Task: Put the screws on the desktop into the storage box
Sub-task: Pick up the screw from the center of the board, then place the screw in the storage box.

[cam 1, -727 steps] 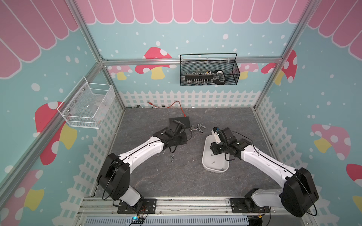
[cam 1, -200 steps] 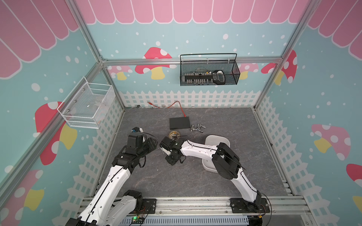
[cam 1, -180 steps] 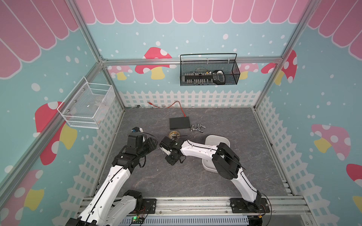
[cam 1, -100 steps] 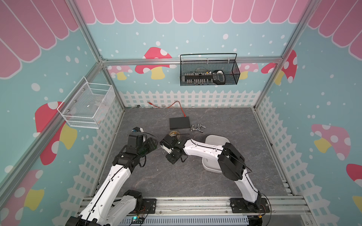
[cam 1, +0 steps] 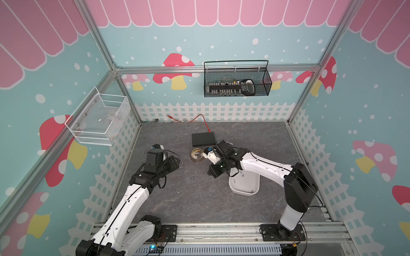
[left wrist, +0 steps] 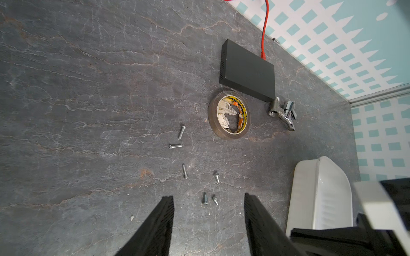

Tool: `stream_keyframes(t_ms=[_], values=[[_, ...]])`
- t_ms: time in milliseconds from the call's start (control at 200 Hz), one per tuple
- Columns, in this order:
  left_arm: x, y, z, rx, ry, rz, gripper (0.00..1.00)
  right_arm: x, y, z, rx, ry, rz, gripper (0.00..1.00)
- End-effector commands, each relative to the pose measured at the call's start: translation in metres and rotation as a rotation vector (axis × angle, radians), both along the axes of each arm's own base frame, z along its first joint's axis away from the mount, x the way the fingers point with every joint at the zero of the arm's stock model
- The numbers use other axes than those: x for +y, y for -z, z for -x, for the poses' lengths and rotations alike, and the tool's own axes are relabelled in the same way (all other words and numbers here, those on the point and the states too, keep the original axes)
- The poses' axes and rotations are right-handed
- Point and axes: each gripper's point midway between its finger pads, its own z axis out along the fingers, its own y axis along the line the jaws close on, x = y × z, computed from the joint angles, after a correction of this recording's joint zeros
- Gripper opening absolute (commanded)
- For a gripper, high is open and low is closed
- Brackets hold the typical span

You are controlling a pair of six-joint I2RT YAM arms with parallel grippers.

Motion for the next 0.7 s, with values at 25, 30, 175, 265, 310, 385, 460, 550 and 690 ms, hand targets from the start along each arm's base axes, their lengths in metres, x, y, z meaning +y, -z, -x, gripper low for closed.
stream_keyframes(t_ms=[25, 30, 175, 265, 310, 385, 460, 550, 690], values=[[-0.011, 0.014, -0.001, 0.042, 0.06, 0.033, 0.55, -0.026, -0.021, 0.004, 0.074, 0.067, -0.148, 0.0], [-0.012, 0.015, -0.001, 0.044, 0.062, 0.034, 0.55, -0.026, -0.021, 0.004, 0.074, 0.067, -0.148, 0.0], [-0.025, 0.031, -0.001, 0.112, 0.107, 0.059, 0.54, -0.096, -0.002, -0.016, -0.013, 0.308, 0.051, 0.0], [-0.039, 0.043, 0.0, 0.139, 0.132, 0.106, 0.54, -0.13, 0.013, -0.02, -0.026, 0.409, 0.144, 0.0], [-0.048, 0.051, 0.002, 0.157, 0.153, 0.131, 0.54, -0.141, 0.02, -0.021, -0.034, 0.446, 0.183, 0.0], [-0.059, 0.067, 0.006, 0.208, 0.169, 0.11, 0.54, -0.152, 0.032, -0.018, -0.034, 0.466, 0.23, 0.0], [-0.071, 0.08, 0.009, 0.249, 0.196, 0.084, 0.53, -0.158, 0.038, -0.017, -0.037, 0.477, 0.264, 0.0], [-0.08, 0.09, 0.011, 0.281, 0.216, 0.065, 0.53, -0.165, 0.043, -0.019, -0.055, 0.489, 0.304, 0.27], [-0.087, 0.096, 0.013, 0.301, 0.228, 0.045, 0.52, -0.158, 0.039, -0.021, -0.067, 0.46, 0.271, 0.53]])
